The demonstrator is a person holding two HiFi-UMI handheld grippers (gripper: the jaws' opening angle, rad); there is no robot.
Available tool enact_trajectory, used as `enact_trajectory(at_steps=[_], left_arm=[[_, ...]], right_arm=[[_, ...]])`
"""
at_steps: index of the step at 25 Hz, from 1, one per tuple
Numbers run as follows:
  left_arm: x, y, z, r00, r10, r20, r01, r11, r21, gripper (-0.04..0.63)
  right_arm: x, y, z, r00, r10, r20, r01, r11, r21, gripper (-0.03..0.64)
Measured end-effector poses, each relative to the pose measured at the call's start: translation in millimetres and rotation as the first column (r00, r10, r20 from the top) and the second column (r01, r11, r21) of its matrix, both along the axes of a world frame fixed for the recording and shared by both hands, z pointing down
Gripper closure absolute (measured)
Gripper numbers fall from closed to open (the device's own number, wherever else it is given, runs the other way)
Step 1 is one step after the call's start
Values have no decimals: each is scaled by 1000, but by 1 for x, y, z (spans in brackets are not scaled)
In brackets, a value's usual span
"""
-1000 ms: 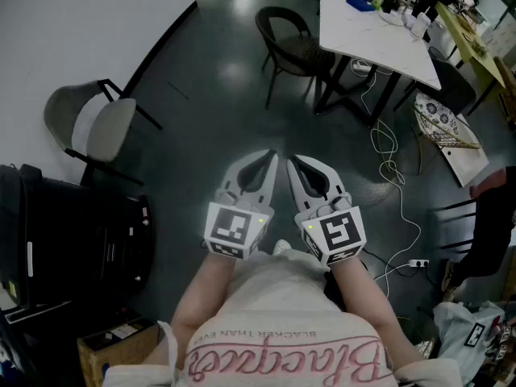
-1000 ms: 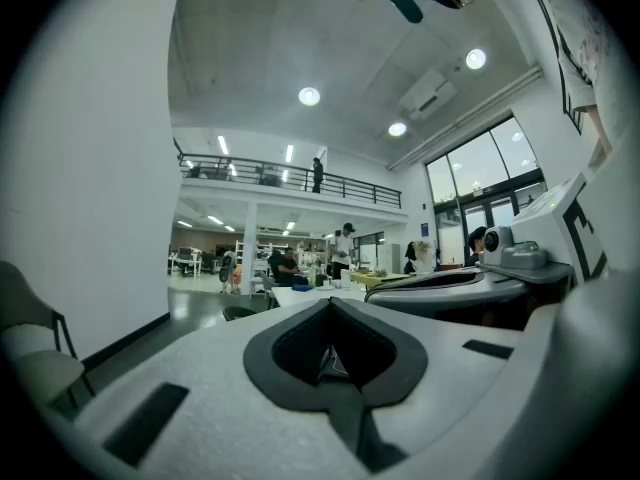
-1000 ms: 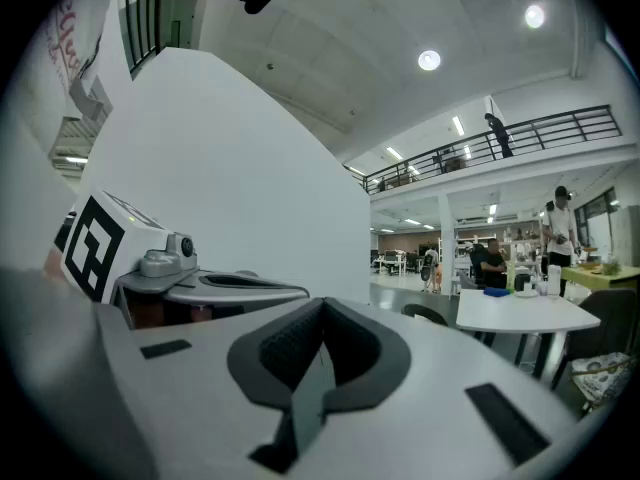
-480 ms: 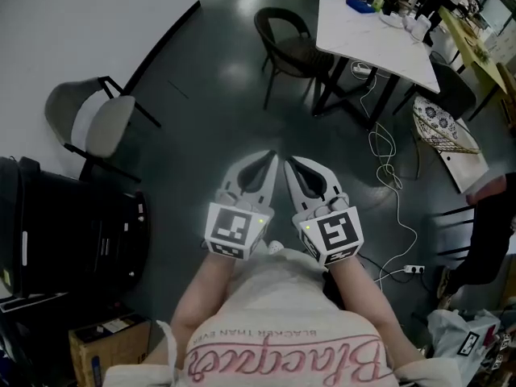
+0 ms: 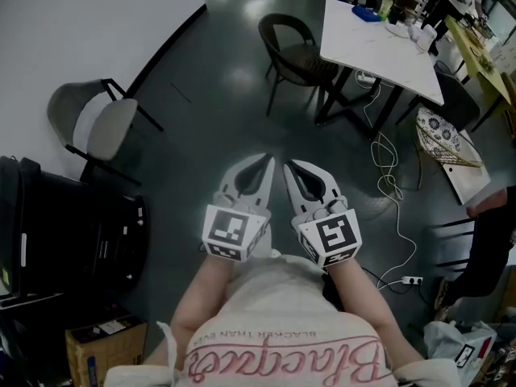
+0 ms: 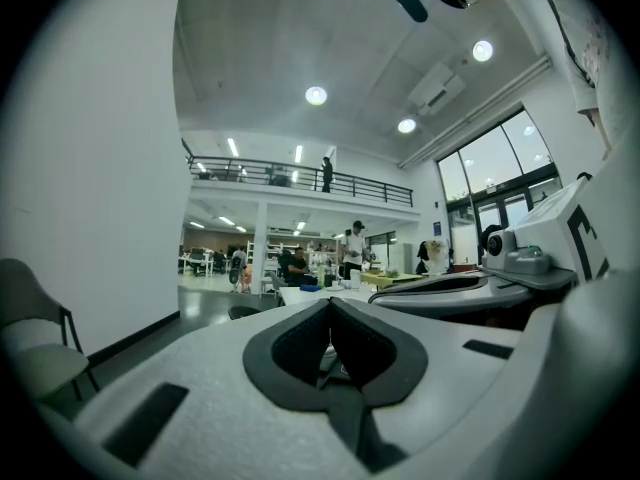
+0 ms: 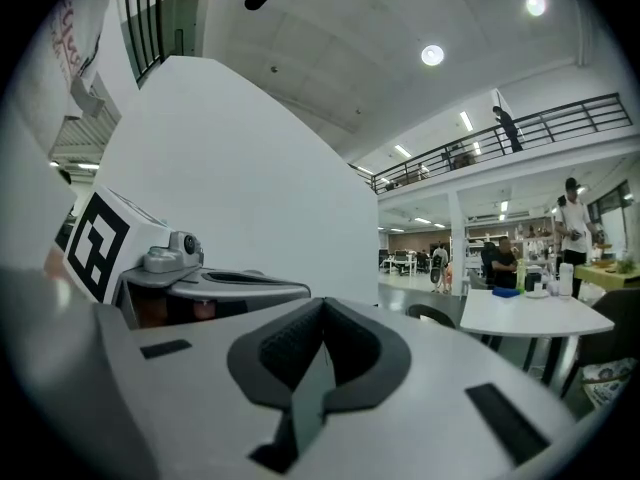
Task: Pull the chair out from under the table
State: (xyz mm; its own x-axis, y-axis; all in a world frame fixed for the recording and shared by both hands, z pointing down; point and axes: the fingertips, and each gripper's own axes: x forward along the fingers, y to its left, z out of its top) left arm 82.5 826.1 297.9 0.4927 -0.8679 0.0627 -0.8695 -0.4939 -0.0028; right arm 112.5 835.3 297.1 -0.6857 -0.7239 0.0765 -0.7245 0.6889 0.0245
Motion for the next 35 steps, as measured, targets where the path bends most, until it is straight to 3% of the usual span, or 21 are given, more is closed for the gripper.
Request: enact_trajectory(at_steps=[9,22,26,35], left_arm=[[-6,-70,11,1000,5,-13,-6,1000,-28,591],[-44,-210,7,999,7,44,-6,1000,-17,591],[-54,-252,5,995,22,96,-21,1000,-11,591],[-72,-341,12,994,72,78,-70,997,-27,589]], right_arm=[[-3,-66,14,1000,25,-13,-25,999,-27,614],[-41,-205,11,999,45,-31,-46,998,-35,614],[-57,-247,9,998,40,-38,-41,998,-39,614],[-82,-334,11,996,62,-61,-64,997,-35,614]])
